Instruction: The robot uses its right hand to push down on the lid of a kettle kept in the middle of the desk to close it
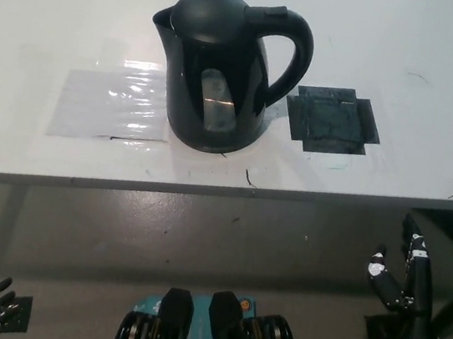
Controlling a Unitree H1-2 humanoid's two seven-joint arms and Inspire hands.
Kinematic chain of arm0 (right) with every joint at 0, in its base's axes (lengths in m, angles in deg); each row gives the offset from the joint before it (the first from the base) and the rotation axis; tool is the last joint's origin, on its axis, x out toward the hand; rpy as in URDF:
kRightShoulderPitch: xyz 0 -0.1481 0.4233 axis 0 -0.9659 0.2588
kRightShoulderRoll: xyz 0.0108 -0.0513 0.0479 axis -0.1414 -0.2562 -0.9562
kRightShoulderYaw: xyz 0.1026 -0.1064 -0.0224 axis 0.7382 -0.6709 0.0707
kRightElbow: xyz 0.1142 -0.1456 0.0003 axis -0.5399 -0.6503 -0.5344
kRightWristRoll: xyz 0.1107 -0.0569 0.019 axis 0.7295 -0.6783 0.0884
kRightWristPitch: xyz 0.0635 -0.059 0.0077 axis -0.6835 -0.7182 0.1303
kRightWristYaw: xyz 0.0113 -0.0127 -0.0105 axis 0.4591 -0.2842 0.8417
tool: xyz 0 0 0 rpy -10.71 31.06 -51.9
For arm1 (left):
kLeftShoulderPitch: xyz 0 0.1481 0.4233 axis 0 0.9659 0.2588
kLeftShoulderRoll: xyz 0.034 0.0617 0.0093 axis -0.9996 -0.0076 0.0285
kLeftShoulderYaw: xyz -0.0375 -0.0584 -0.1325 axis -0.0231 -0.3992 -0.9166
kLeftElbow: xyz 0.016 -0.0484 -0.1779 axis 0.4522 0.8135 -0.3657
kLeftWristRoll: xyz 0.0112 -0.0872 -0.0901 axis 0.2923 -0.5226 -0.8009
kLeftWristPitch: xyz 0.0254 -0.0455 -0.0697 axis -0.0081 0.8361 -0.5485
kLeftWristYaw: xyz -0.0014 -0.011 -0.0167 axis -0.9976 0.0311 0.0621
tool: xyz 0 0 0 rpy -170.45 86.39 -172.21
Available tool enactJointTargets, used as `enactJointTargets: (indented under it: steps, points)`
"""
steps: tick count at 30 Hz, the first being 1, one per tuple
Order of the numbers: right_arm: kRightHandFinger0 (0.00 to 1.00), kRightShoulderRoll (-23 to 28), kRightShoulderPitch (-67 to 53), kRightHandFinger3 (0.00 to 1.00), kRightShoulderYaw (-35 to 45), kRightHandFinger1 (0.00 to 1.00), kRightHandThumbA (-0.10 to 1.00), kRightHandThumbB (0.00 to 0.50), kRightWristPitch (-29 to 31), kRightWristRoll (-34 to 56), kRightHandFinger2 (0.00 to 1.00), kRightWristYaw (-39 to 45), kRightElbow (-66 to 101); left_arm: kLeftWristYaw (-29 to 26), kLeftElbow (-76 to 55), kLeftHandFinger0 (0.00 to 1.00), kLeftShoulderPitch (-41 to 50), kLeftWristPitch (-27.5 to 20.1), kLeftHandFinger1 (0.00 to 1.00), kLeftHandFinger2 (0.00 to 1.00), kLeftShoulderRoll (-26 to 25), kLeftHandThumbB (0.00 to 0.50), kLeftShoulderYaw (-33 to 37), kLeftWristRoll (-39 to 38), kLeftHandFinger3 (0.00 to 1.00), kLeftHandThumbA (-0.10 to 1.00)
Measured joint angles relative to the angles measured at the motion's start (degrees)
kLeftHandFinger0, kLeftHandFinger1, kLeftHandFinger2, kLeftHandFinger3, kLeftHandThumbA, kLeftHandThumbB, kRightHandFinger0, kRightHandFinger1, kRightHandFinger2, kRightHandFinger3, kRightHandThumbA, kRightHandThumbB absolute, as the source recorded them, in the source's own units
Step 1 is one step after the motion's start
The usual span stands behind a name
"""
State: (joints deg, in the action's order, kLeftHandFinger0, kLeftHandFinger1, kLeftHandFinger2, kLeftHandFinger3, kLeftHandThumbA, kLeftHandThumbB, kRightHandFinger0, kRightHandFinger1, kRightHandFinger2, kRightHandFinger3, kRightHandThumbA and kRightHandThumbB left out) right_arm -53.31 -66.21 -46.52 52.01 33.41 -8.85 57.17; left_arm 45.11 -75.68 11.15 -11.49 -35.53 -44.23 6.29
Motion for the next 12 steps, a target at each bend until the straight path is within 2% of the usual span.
enactJointTargets:
  steps: [2,5,8,12]
  points:
    - [1.0,0.01,0.0,1.0,0.02,1.0,0.19,0.0,0.0,-0.04,1.0,-0.17,-0.01,0.0,0.04,1.0,-0.05,-0.02,1.0,1.0,0.0,0.257,0.02,0.0,1.0,0.23]
    - [1.0,0.02,0.05,1.0,0.08,1.0,0.25,0.0,-0.01,-0.11,1.0,-0.47,0.01,0.0,0.23,1.0,-0.23,-0.04,1.0,1.0,0.02,0.265,0.02,0.0,1.0,0.24]
    - [1.0,0.01,0.1,1.0,0.23,1.0,0.22,0.0,-0.01,-0.21,1.0,-0.71,0.05,0.0,0.42,1.0,-0.37,-0.05,1.0,1.0,0.02,0.271,0.03,0.0,1.0,0.24]
    - [1.0,-0.01,0.15,1.0,0.71,1.0,0.23,0.001,-0.03,0.08,1.0,-0.73,0.04,0.01,0.5,1.0,-0.37,-0.11,1.0,1.0,0.04,0.272,0.02,0.0,1.0,0.24]
